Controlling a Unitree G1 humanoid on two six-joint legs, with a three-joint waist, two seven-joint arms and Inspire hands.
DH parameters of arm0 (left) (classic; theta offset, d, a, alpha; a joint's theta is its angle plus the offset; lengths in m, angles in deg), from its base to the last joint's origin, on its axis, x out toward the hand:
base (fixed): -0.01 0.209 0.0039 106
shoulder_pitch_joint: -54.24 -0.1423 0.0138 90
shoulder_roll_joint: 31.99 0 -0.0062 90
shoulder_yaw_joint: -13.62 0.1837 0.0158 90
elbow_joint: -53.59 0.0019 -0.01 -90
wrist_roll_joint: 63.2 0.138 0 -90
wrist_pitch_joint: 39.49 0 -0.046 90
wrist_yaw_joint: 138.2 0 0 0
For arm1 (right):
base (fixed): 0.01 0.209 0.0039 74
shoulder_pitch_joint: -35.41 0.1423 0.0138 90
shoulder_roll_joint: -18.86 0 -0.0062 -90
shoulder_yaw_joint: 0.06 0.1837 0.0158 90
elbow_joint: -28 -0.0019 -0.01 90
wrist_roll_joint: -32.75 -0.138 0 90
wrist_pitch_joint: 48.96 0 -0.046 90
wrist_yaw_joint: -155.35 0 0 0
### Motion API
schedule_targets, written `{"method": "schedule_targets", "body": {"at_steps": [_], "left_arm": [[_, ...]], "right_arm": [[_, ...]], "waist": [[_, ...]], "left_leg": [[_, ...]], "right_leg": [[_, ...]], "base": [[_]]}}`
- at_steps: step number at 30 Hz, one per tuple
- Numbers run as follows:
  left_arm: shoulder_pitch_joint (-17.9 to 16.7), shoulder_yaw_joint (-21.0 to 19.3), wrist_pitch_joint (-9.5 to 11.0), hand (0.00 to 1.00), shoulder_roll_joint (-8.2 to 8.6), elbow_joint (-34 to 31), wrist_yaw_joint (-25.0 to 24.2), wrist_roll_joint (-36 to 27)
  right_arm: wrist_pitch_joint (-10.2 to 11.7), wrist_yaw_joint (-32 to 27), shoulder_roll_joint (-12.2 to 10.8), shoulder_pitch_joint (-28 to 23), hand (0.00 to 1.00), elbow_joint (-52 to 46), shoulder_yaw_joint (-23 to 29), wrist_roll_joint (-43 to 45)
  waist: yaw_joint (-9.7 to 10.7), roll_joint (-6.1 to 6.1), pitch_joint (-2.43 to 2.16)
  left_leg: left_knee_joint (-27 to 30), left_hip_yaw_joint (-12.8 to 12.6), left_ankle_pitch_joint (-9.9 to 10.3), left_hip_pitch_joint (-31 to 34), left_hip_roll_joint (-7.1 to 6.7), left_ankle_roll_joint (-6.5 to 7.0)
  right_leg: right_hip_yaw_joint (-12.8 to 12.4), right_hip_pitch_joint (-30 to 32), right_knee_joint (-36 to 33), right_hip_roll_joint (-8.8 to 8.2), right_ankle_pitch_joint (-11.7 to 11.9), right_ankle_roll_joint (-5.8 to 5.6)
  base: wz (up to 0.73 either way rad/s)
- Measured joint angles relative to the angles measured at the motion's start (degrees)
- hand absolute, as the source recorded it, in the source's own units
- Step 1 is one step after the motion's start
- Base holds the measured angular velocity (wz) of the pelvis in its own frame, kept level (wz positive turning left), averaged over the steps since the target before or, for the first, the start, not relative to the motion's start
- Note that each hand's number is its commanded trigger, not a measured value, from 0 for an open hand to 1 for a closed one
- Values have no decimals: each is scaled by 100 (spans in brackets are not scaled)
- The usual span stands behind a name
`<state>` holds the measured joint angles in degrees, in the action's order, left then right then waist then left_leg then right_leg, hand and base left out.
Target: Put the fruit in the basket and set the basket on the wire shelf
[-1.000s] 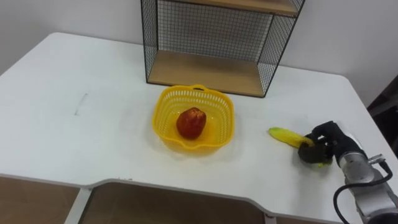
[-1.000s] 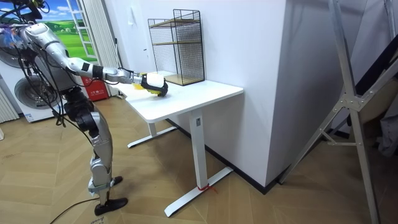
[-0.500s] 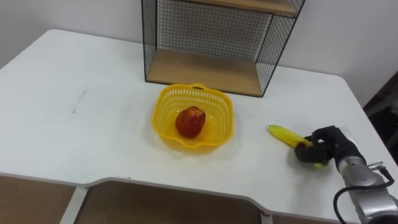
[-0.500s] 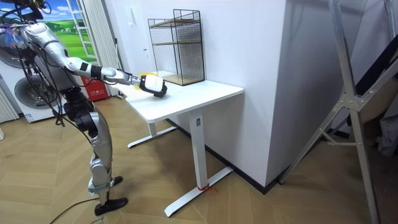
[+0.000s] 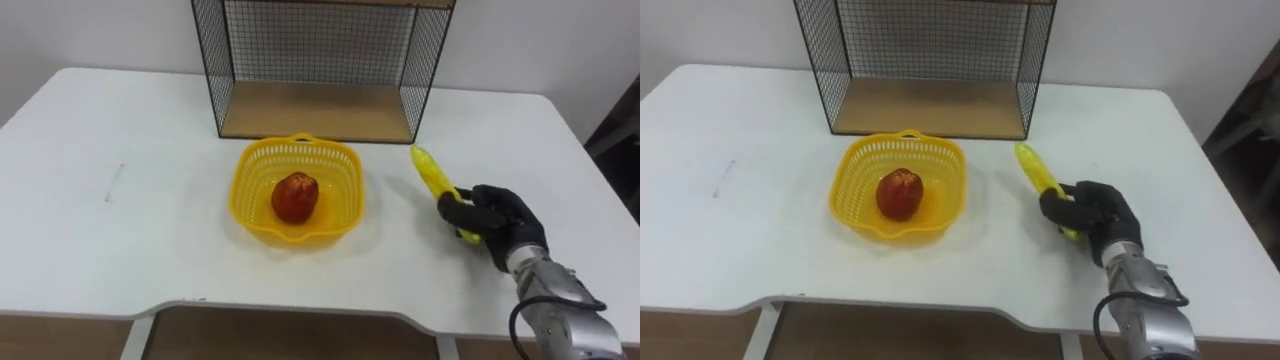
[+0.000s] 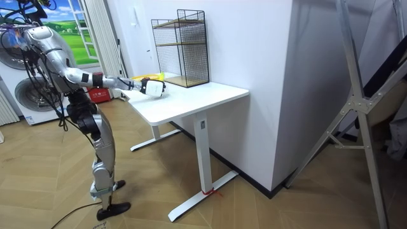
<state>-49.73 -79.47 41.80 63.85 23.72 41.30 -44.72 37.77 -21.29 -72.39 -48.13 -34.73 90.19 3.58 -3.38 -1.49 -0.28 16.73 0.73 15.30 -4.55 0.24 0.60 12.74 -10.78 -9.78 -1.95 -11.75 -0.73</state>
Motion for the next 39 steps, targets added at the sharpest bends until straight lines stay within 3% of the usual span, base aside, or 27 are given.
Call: {"method": "schedule_targets", "body": {"at_steps": [6,12,20,25,27,33,39], "left_arm": [[-11,1,1,0,46,0,1,-4],[-28,11,2,0,47,3,2,-5],[-48,116,52,0,88,9,2,-13],[-17,138,63,0,183,12,1,-24],[12,230,76,0,179,12,1,-28],[57,297,74,0,121,8,-7,-40],[50,342,75,0,19,-28,-12,-89]], "right_arm": [[-1,-7,-2,1,100,-679,-142,-345],[17,21,-2,2,100,-1017,-159,-467],[23,14,-16,22,100,-1693,-203,-277],[78,66,-22,267,100,-1759,-379,268],[78,135,-24,454,100,-1759,-484,519],[77,300,-17,603,100,-1790,-813,1183],[76,432,-16,605,100,-1942,-897,1199]], "waist": [[-12,-69,-16],[-13,-59,-10],[-38,-3,32],[-174,-1,53],[-186,-16,83],[-307,-126,43],[-357,-221,23]], "left_leg": [[-3,5,-1,-2,-5,1],[-3,19,-1,-11,-4,0],[-11,-5,-2,-16,-1,0],[-46,-68,-4,-22,14,-2],[-68,-91,-17,-15,16,3],[-128,-85,-41,10,13,-1],[-115,-51,-42,-3,9,0]], "right_leg": [[-7,-8,8,-3,-3,-3],[-6,-16,-5,2,-1,-2],[-14,-5,-9,5,0,-2],[-81,59,-43,11,0,-2],[-111,106,-90,8,0,-2],[-103,160,-91,4,0,-2],[-86,140,-84,2,0,-2]], "base": [[0],[0],[-1],[-6],[-8],[0],[2]]}}
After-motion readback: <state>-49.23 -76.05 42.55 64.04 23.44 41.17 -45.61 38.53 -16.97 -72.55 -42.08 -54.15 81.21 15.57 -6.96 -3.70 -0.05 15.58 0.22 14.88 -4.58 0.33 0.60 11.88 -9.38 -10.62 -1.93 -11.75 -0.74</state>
